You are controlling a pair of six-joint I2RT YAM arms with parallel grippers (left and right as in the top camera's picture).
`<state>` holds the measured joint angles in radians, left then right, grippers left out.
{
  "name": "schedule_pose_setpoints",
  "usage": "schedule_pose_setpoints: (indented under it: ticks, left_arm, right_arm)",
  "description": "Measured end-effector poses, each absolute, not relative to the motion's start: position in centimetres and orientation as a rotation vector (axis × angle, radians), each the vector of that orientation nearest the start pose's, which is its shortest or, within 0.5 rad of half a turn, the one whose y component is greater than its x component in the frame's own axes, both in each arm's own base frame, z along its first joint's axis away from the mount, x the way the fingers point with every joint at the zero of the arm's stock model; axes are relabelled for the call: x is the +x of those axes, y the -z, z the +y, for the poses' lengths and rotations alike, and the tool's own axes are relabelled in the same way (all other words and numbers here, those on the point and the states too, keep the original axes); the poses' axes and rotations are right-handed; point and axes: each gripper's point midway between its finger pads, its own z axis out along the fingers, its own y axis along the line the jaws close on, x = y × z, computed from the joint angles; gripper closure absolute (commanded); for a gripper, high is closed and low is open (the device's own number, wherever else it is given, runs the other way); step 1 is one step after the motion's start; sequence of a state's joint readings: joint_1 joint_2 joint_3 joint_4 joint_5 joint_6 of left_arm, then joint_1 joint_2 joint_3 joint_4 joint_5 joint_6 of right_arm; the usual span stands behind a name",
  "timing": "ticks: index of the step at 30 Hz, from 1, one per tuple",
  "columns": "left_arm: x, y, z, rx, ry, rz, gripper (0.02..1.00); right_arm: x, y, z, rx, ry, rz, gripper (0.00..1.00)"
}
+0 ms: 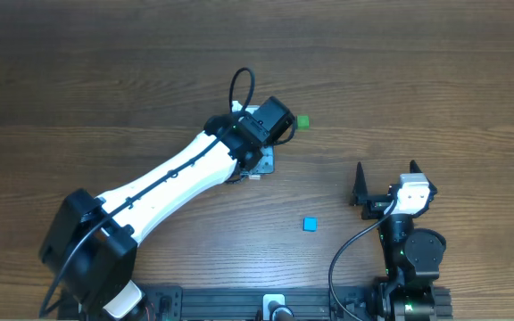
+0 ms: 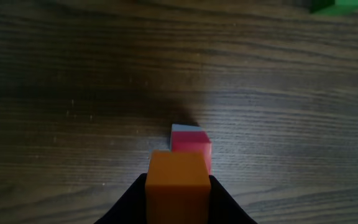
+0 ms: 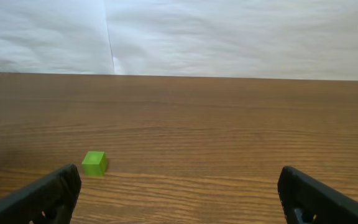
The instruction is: Stack Cubes
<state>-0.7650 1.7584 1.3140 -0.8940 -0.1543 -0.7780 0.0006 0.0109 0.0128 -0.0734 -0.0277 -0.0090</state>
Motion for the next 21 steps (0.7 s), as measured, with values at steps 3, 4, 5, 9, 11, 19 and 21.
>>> schedule_pose_setpoints:
  ticks: [3, 4, 5, 9, 11, 19, 21]
  left_arm:
    - [28.9, -8.1, -24.1, -0.044, 0.074, 2.868, 0.98]
    - [28.9, -7.9, -24.1, -0.044, 0.071, 2.872, 0.98]
    - [28.8, -7.6, -24.1, -0.041, 0.068, 2.879, 0.98]
    - [28.7, -6.8, -24.4, -0.034, 0.064, 2.895, 0.978]
    - [28.7, -6.7, -24.7, -0.029, 0.075, 2.894, 0.98]
    - [28.6, -6.7, -25.2, -0.02, 0.101, 2.897, 0.978]
    - [28.5, -6.7, -25.3, -0.018, 0.102, 2.898, 0.978]
  right_arm:
    - [24.6, -15.9, 0.5, -0.028, -0.017, 1.643, 0.007]
    - [24.6, -15.9, 0.5, -0.029, -0.017, 1.642, 0.009]
    - [24.6, -15.9, 0.5, -0.029, -0.017, 1.642, 0.009]
    - [24.6, -15.9, 0.5, -0.029, -0.016, 1.643, 0.009]
    - [24.6, -15.9, 0.5, -0.028, -0.017, 1.642, 0.007]
    - [24.6, -15.9, 0.5, -0.029, -0.017, 1.643, 0.007]
    - [24.6, -15.9, 0.5, -0.029, -0.016, 1.642, 0.007]
